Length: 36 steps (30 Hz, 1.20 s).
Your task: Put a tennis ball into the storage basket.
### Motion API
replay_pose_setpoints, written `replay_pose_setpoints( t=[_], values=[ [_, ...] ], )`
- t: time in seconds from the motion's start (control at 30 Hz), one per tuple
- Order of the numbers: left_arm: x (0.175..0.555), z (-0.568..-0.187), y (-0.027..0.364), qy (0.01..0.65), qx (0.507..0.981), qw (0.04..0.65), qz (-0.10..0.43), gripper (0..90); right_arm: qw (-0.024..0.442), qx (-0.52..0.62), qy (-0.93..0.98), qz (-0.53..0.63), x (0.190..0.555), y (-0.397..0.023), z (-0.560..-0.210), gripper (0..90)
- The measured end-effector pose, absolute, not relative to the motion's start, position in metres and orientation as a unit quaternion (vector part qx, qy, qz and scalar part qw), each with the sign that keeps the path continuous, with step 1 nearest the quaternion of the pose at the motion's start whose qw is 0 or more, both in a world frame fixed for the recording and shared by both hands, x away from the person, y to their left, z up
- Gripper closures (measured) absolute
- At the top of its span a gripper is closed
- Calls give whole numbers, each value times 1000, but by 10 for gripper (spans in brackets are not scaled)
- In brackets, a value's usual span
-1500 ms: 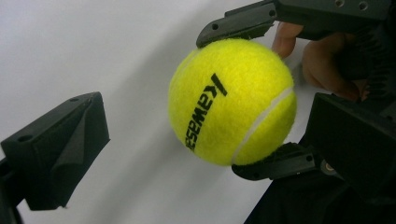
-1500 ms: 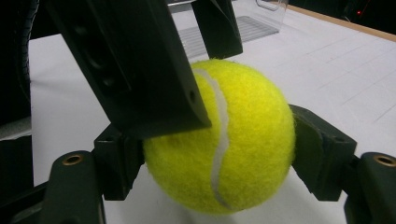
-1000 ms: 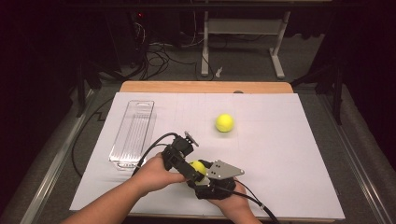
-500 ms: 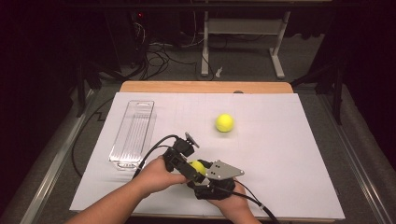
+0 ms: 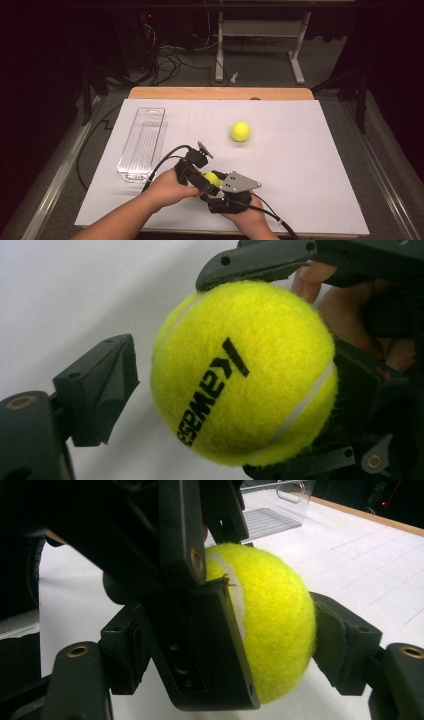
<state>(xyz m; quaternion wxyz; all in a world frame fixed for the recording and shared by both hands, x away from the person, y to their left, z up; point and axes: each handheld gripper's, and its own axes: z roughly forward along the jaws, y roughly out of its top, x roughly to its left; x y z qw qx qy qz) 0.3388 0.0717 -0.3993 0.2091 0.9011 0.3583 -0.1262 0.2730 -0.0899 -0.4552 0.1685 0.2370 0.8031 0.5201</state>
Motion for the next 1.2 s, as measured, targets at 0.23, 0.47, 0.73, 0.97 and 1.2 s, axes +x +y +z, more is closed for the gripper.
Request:
replay_pose_setpoints(
  t=[0.23, 0.47, 0.73, 0.97, 1.2],
  values=[
    [340, -398, 72, 357, 897, 214, -146, 252, 169, 240, 803, 518, 273, -90, -456, 276],
    [340, -398, 72, 360, 897, 210, -149, 263, 169, 239, 803, 519, 273, -90, -456, 274],
    [341, -399, 72, 362, 897, 207, -148, 265, 171, 237, 805, 517, 274, -89, -457, 272],
    [341, -397, 73, 365, 893, 215, -150, 267, 172, 240, 799, 524, 274, -90, -457, 267],
    [341, -396, 74, 367, 891, 218, -155, 267, 173, 237, 796, 529, 273, -90, -457, 249]
  ],
)
